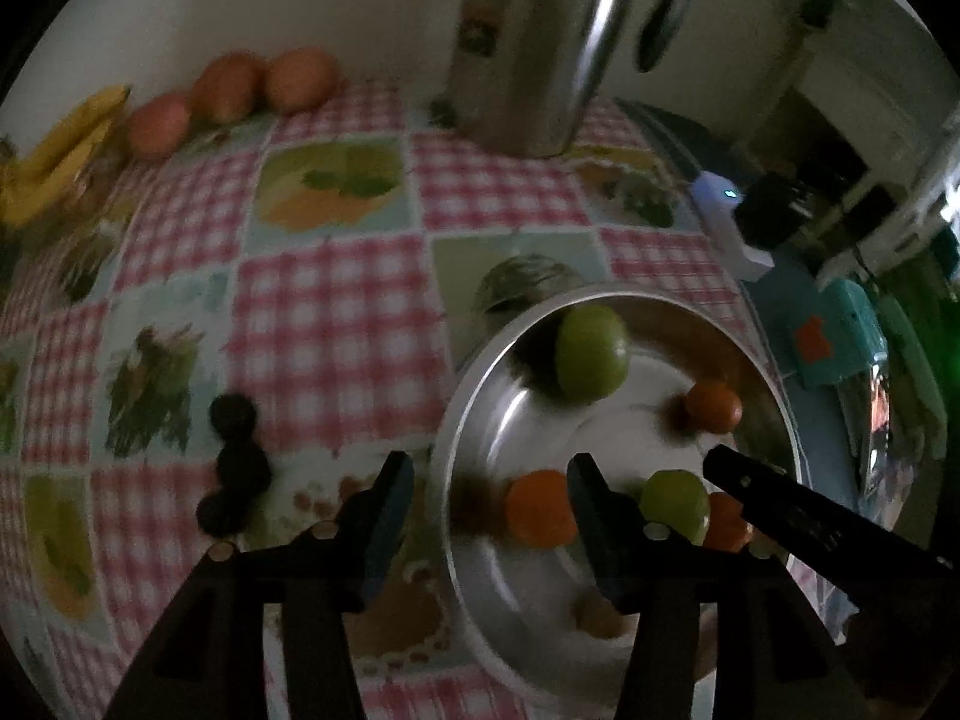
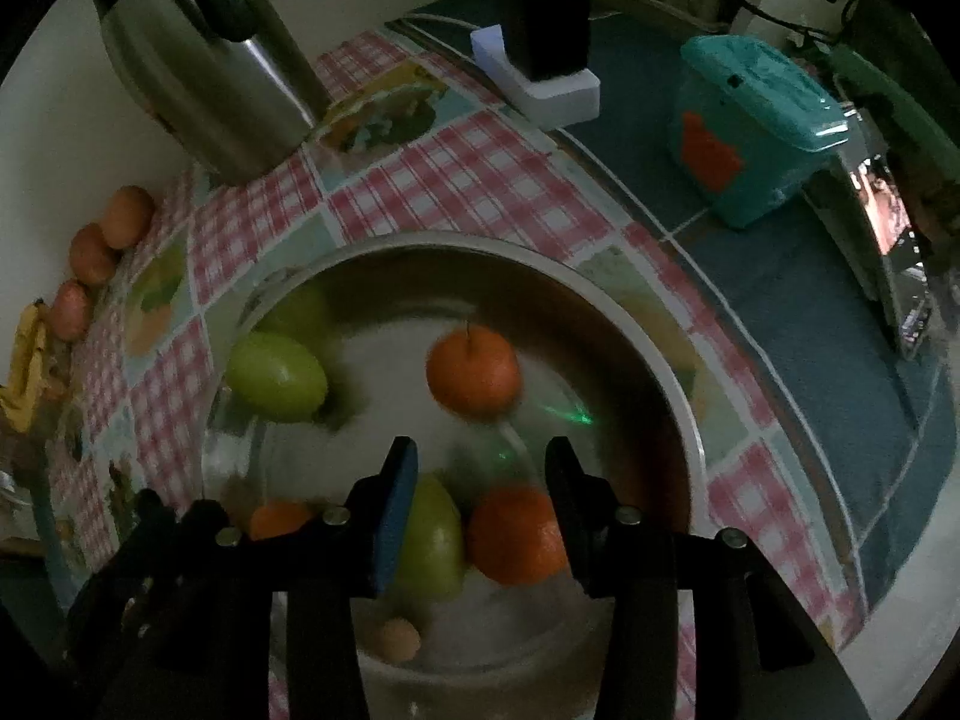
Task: Organize fruits
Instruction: 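Open the left tool to drop the pear while the right tool releases the orange into the bowl, then move both open tools back from the bowl toward the dark plums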
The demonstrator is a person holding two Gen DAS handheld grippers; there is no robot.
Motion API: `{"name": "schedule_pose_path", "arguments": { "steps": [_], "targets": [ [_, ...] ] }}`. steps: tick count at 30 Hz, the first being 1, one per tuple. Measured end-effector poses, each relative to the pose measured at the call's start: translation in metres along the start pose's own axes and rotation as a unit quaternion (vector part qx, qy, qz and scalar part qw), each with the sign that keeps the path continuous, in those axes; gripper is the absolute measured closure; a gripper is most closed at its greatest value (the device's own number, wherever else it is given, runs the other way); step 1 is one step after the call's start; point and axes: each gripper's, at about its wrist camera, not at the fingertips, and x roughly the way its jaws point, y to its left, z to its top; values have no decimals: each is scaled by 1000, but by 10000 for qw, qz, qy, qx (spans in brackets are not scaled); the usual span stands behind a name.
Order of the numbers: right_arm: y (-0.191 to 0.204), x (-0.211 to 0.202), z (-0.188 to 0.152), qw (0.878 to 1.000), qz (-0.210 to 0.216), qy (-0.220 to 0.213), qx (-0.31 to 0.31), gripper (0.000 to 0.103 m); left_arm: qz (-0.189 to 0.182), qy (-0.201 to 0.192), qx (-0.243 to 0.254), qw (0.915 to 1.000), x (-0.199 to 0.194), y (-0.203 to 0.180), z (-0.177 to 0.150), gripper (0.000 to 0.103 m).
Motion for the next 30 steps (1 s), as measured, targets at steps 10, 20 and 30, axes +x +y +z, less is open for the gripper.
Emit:
{"name": "schedule_pose_path", "arguments": {
  "steps": [10, 20, 30],
  "targets": [
    [7, -7, -5, 9992, -124, 177, -337, 39, 283, 315, -659, 9969, -10, 31, -6, 25],
    [16, -7, -10, 9979, -59, 176, -613, 24, 758, 116, -872, 9932, -26, 58, -16, 0],
    [30, -9, -15, 9957, 20, 45, -928, 16, 1192, -274, -772, 9895, -40, 64, -14, 0]
  ]
}}
